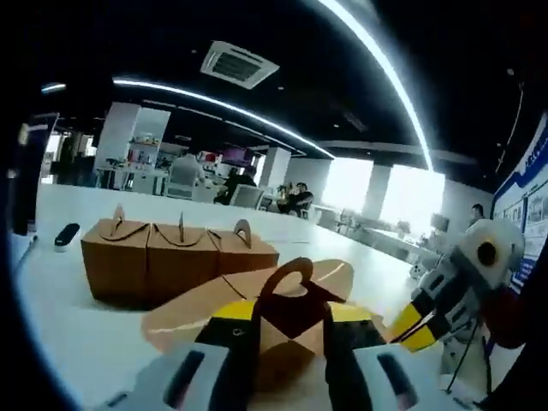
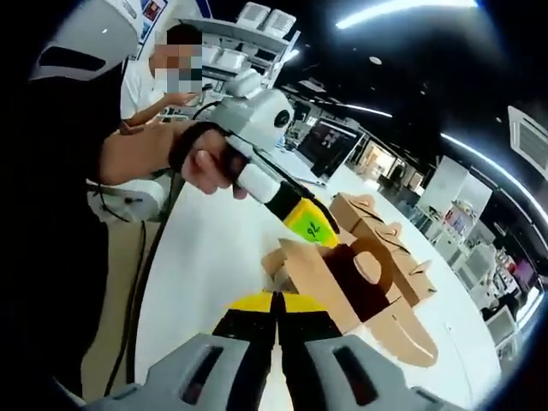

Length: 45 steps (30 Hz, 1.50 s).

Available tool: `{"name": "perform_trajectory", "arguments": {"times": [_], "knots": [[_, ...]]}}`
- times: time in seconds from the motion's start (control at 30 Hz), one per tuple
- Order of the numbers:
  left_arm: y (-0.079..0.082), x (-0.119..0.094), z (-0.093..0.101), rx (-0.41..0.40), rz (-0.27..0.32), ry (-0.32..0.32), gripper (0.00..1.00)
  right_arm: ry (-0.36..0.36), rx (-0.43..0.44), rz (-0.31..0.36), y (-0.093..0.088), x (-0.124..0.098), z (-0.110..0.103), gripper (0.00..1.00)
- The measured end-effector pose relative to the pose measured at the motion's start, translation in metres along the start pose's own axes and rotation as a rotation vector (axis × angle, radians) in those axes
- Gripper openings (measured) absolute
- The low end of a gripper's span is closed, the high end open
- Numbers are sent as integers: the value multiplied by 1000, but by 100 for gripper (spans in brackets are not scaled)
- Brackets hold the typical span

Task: Pick up one paper box from the group, open the paper box, and remove the item inside

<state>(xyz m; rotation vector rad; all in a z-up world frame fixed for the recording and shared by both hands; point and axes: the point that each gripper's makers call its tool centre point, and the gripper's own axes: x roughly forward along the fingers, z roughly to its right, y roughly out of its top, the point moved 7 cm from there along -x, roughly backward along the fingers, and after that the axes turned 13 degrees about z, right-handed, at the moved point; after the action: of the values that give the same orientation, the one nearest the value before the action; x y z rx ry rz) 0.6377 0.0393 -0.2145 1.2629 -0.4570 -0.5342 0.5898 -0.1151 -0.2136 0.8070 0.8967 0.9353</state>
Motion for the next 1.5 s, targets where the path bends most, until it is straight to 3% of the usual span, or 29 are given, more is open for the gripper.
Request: {"name": "perform_trajectory", "arguments": {"times": [0.07,0.17,0.4,0.77,0.87,1.07,1.17,1.27,1.3,1.37,1.4,1.5], "knots": [[-7,1,-2,45,-51,3,32,-2,6,1,-1,0,0,3],[-9,4,-1,118,-47,-4,32,-6,15,4,-5,2,-1,3],[-10,3,4,202,-71,-35,32,-15,12,-7,-24,9,-4,3],[-7,5,3,234,-93,-70,30,-23,-104,-32,-30,20,-5,3],[-7,5,1,243,-99,-71,30,-25,-104,5,-18,9,-3,6],[-7,8,3,257,-95,-82,31,-9,37,117,9,-13,9,14],[-10,7,4,294,-97,-88,30,14,134,249,28,-19,22,21],[-9,8,2,293,-93,-88,31,-2,279,402,38,-19,53,21],[-9,8,2,291,-93,-89,31,-27,286,376,31,-16,64,21],[-9,8,2,294,-94,-90,31,-77,230,229,9,-8,84,22],[-9,8,3,297,-95,-89,30,-67,210,179,1,-2,87,23],[-9,8,3,307,-96,-86,30,39,212,166,-6,16,81,23]]}}
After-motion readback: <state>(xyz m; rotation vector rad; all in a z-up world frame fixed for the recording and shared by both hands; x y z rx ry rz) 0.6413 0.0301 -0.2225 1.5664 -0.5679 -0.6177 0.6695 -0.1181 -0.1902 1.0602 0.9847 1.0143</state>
